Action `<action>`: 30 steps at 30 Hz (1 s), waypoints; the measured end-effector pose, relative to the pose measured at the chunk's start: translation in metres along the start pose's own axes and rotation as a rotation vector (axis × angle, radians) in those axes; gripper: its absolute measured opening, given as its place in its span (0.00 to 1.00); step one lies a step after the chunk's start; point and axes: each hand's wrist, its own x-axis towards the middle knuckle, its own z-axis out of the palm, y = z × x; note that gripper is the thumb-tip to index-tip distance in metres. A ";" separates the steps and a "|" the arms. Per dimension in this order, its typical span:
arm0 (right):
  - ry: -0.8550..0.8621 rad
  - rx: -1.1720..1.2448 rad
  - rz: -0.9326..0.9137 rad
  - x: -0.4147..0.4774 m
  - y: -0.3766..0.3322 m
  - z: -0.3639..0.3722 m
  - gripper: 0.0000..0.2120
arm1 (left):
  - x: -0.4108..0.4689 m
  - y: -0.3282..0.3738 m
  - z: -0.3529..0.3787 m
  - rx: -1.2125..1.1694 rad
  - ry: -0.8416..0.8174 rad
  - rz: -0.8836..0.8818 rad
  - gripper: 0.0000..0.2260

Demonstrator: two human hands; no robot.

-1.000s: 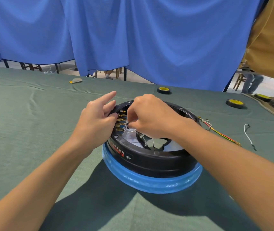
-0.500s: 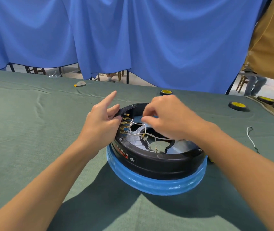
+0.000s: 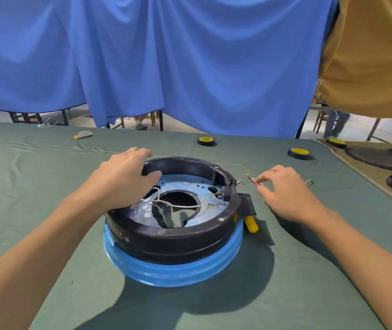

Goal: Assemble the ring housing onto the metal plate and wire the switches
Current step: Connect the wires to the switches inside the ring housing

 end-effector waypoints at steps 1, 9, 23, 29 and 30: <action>0.005 -0.004 0.010 -0.001 0.006 0.005 0.14 | 0.001 0.008 0.001 0.068 -0.033 0.021 0.20; -0.042 -0.106 0.010 -0.004 0.017 0.019 0.16 | 0.024 0.082 0.016 0.037 -0.111 0.275 0.23; -0.011 -0.050 -0.034 -0.003 0.011 0.023 0.14 | 0.034 0.090 0.043 0.185 -0.286 0.442 0.25; -0.013 -0.014 -0.007 0.001 0.013 0.027 0.15 | 0.031 0.087 0.046 0.122 -0.243 0.449 0.21; -0.009 -0.017 -0.008 0.002 0.014 0.028 0.15 | 0.030 0.087 0.047 0.110 -0.238 0.451 0.21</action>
